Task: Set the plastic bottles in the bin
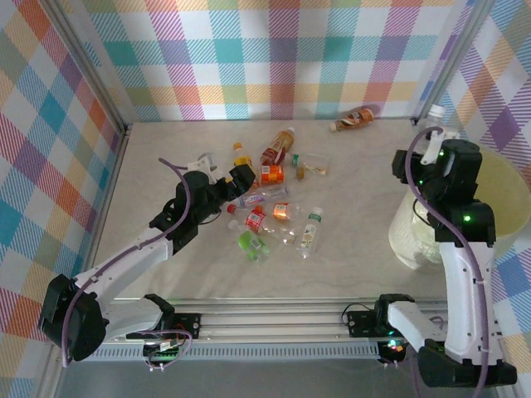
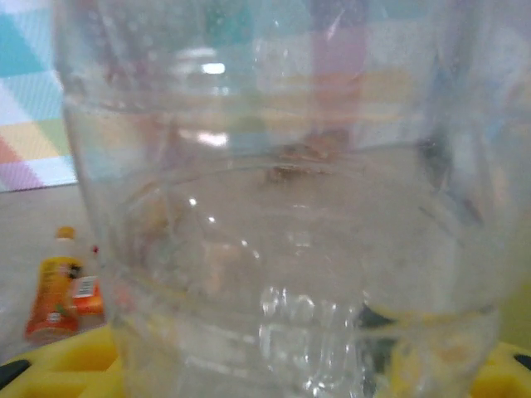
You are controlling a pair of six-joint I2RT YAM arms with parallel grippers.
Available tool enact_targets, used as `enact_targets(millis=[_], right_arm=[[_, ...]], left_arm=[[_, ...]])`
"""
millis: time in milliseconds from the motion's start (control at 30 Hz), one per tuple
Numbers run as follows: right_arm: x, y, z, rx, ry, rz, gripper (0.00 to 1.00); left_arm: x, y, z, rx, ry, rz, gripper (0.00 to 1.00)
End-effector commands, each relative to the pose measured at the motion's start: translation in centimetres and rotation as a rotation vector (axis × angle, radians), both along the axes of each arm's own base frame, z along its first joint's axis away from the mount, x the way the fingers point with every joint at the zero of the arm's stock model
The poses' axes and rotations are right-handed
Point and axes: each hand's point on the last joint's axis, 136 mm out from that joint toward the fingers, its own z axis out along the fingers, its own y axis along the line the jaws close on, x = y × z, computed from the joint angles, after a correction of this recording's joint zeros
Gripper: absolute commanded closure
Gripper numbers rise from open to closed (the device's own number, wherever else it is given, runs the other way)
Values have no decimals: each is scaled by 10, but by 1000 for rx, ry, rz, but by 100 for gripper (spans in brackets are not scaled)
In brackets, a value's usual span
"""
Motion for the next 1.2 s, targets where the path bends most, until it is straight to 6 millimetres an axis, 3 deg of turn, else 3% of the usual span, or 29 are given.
enact_targets(millis=[0,167,267,600,900,1167], right_arm=[[-11,-22,-15,3,89,-56,43],[-19,-68,-33,-74,186,-220,42],[-24,-81,-39,-68,220,-264,41],[-30,-110,-79,-35,397,-378,38],[-31,-136,-124,-29,550,-446,37],[-29,-143,-156,11,617,-460,33]], left_arm=[[5,1,7,10,8,25,0],[6,13,-4,63,58,87,0],[6,20,-12,97,85,120,0],[10,32,-38,189,221,198,0],[13,29,-43,203,263,199,0],[12,30,-57,246,329,198,0]])
